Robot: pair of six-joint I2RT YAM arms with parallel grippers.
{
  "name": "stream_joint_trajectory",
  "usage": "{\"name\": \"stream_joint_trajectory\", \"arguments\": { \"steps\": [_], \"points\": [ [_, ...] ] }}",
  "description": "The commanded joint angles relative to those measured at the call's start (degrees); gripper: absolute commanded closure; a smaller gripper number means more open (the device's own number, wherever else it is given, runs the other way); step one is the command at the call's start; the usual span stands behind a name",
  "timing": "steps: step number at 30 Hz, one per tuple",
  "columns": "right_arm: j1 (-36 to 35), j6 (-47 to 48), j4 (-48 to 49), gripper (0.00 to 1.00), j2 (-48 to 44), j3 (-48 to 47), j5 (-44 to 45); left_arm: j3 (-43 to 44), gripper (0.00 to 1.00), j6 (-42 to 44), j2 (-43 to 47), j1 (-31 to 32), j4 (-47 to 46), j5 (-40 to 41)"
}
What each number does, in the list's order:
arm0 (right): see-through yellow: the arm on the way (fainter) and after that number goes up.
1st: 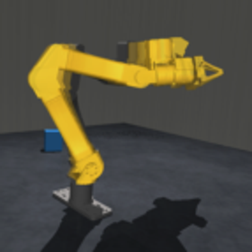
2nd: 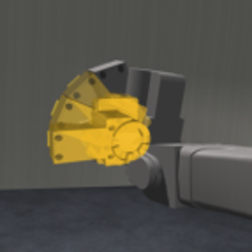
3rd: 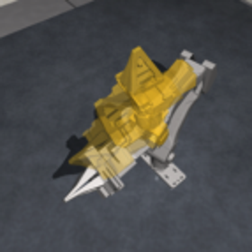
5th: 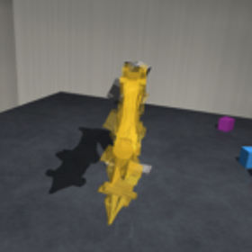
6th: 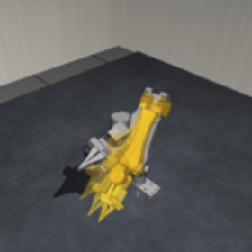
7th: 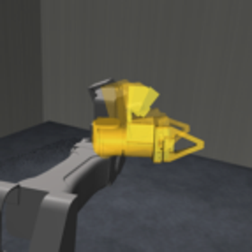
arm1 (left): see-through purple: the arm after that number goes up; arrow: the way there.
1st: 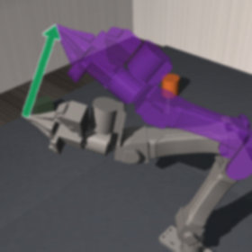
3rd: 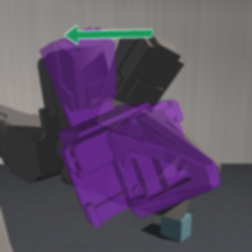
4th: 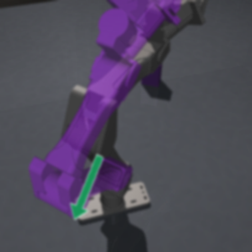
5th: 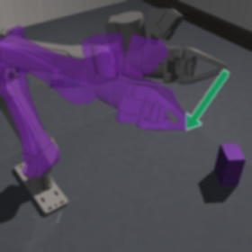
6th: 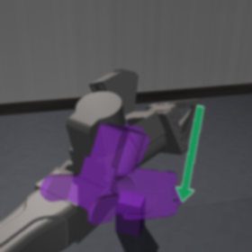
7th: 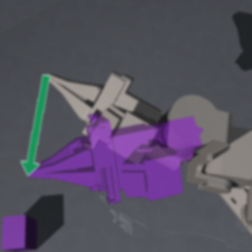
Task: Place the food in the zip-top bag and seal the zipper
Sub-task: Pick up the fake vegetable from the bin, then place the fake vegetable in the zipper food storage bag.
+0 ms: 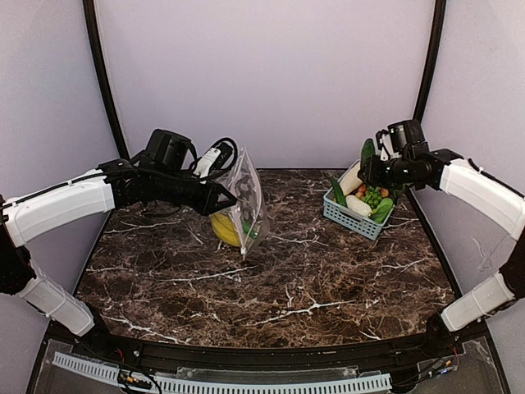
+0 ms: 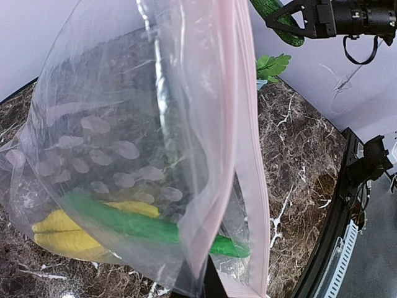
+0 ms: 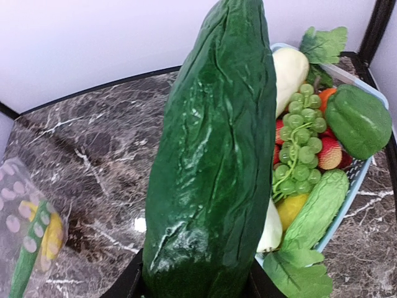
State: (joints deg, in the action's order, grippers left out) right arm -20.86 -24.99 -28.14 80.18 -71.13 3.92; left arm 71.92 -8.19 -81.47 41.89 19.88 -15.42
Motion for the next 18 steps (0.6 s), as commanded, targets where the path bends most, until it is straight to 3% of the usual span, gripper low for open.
{"name": "stream_joint_trajectory", "arguments": {
  "steps": [1,9,18],
  "points": [
    [-4.4,2.1,-2.5,0.73,-4.3,1.3,-5.4,-0.7,0.99,-0.1,1.5,-0.1,-0.5,-0.3],
    [-15.5,-0.4,-4.8,0.73,-11.5,1.7,-11.6,-0.8,0.99,-0.3,0.2,-0.1,-0.5,-0.1],
    [-27.3,-3.9,-5.2,0.73,-10.4,-1.1,-13.9,-1.1,0.99,-0.5,-0.4,-0.1,-0.8,-0.2]
  ]
}}
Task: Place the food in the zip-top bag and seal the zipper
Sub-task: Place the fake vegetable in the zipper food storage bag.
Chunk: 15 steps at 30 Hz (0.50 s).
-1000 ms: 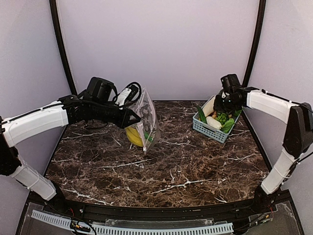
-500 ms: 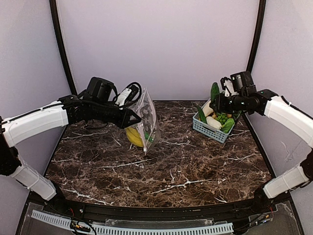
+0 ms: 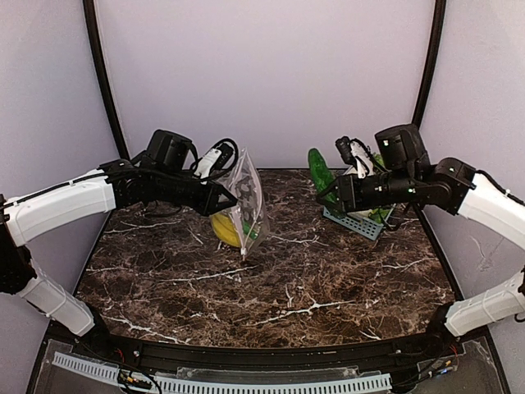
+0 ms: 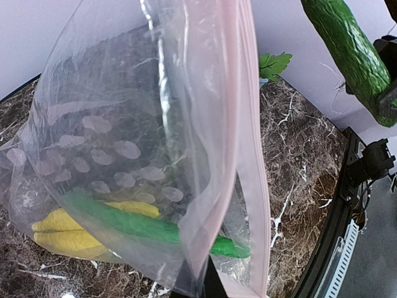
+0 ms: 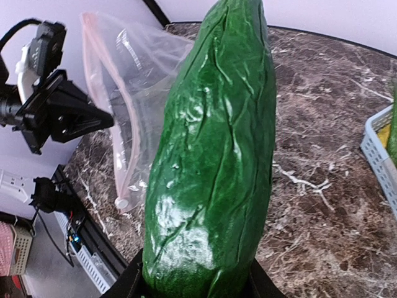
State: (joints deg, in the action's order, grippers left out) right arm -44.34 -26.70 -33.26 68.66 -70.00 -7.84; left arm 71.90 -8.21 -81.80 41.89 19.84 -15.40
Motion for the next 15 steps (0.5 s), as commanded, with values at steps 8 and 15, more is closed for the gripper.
{"name": "stream_joint_trajectory", "arguments": {
  "steps": [8,15],
  "points": [
    [-11.0,-5.3,0.0,0.73,7.3,-5.3,-8.7,-1.2,0.99,-0.3,-0.5,-0.1,-1.1,-1.0],
    [-12.9,-7.5,-0.2,0.73,11.9,-9.1,-16.2,-1.5,0.99,-0.3,-0.4,-0.1,-1.8,-2.4]
  ]
}}
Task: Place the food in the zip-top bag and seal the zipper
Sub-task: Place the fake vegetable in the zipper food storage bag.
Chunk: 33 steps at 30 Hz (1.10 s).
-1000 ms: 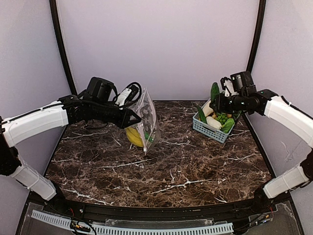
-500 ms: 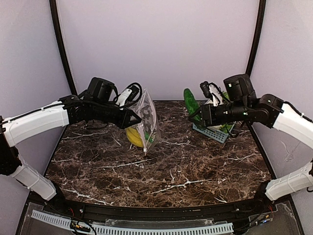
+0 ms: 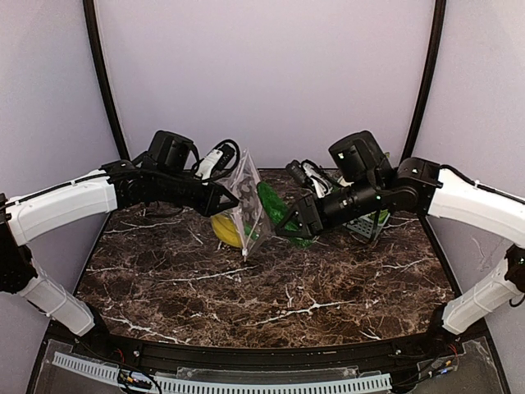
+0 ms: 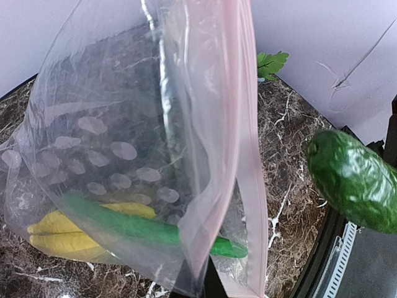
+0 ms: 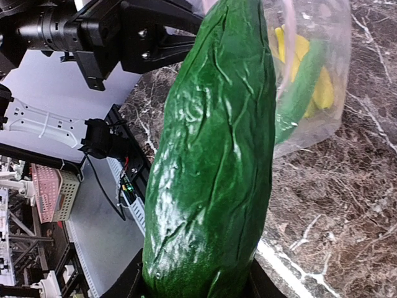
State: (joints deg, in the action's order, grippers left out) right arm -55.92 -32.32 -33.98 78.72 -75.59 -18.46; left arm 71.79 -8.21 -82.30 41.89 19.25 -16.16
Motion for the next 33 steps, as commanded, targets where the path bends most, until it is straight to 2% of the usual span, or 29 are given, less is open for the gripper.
{"name": "stream_joint_trajectory", "arguments": {
  "steps": [1,17,25,33],
  "points": [
    [-1.4,-2.1,0.6,0.73,2.3,-4.0,-6.2,-1.4,0.99,-0.4,0.0,-0.1,-1.2,-1.7],
    [-0.9,-10.0,-0.5,0.72,11.1,-9.3,-6.9,-1.7,0.99,-0.3,-0.1,0.1,-2.4,-4.3],
    [2.1,-14.4,0.1,0.72,12.1,-10.3,-4.6,-1.7,0.99,0.8,0.2,1.5,-2.2,-3.7],
    [2.2,-16.0,2.6,0.70,13.9,-11.3,-2.1,-1.2,0.99,2.0,-0.5,3.1,-1.3,-4.0]
  ]
}}
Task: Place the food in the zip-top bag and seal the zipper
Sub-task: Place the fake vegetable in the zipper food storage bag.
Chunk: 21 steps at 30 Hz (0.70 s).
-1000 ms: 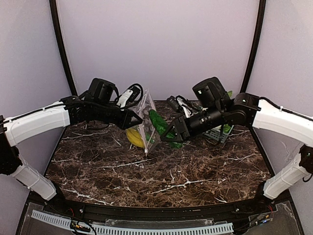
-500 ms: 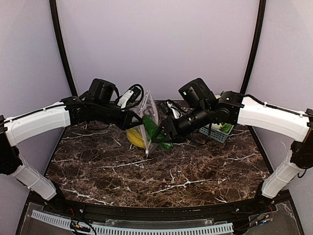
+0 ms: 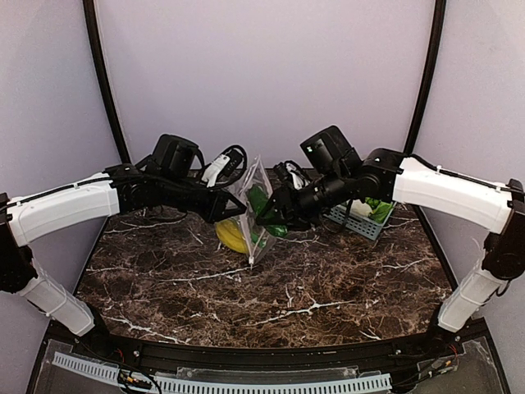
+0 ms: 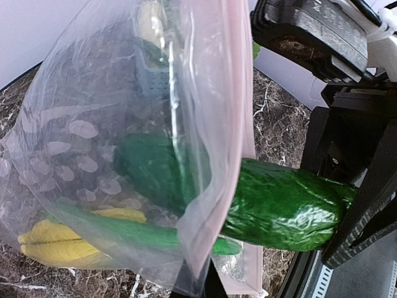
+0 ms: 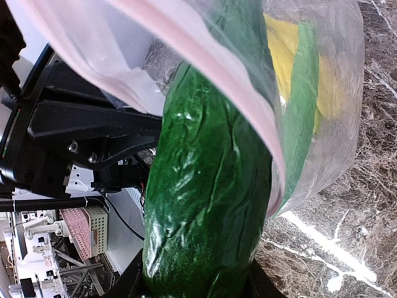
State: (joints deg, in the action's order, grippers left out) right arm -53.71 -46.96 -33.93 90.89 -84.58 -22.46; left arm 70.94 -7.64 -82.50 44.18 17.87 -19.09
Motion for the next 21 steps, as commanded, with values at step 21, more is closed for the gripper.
{"name": "stream_joint_trajectory", "arguments": {
  "steps": [21],
  "points": [
    [-2.3,5.5,-4.2,0.64,12.1,-10.5,20.1,0.6,0.99,2.4,-0.2,1.9,1.1,-3.5]
  ]
}}
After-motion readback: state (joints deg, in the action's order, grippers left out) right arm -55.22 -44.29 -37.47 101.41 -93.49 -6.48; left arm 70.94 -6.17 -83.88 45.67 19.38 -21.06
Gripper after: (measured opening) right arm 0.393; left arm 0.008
